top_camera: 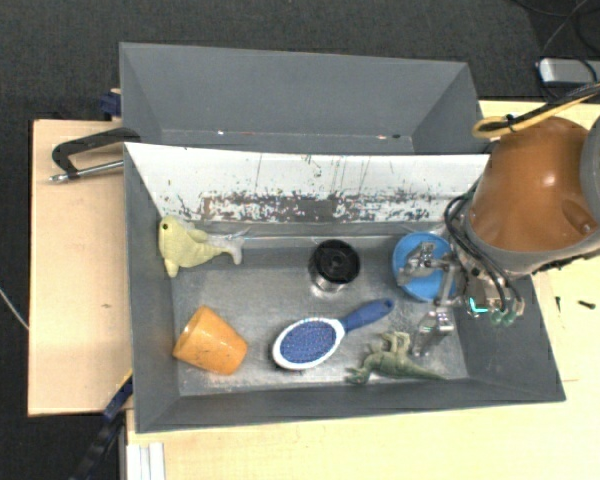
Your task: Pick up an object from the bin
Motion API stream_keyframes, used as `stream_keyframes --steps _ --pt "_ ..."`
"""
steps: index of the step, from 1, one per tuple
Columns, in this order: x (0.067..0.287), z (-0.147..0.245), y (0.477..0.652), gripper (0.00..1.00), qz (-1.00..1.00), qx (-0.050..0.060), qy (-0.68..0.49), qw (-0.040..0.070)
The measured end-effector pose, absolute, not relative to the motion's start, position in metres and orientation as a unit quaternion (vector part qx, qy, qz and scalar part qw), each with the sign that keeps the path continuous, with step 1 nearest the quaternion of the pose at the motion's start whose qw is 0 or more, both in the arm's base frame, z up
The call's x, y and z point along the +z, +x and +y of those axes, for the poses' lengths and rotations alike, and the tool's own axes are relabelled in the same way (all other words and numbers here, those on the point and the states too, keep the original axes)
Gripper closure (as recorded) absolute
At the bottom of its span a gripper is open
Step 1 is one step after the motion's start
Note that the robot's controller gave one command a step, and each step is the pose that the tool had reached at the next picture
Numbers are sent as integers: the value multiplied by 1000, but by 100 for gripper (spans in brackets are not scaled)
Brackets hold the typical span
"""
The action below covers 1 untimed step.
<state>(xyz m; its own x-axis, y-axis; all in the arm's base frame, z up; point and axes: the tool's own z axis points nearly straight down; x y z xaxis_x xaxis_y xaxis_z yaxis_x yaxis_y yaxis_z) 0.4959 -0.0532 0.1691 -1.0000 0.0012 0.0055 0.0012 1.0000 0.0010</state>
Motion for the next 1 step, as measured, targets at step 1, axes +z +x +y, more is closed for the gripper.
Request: stream_keyframes --steps 1 --pt "71 -16 497 0 -991 -1 133 -6"
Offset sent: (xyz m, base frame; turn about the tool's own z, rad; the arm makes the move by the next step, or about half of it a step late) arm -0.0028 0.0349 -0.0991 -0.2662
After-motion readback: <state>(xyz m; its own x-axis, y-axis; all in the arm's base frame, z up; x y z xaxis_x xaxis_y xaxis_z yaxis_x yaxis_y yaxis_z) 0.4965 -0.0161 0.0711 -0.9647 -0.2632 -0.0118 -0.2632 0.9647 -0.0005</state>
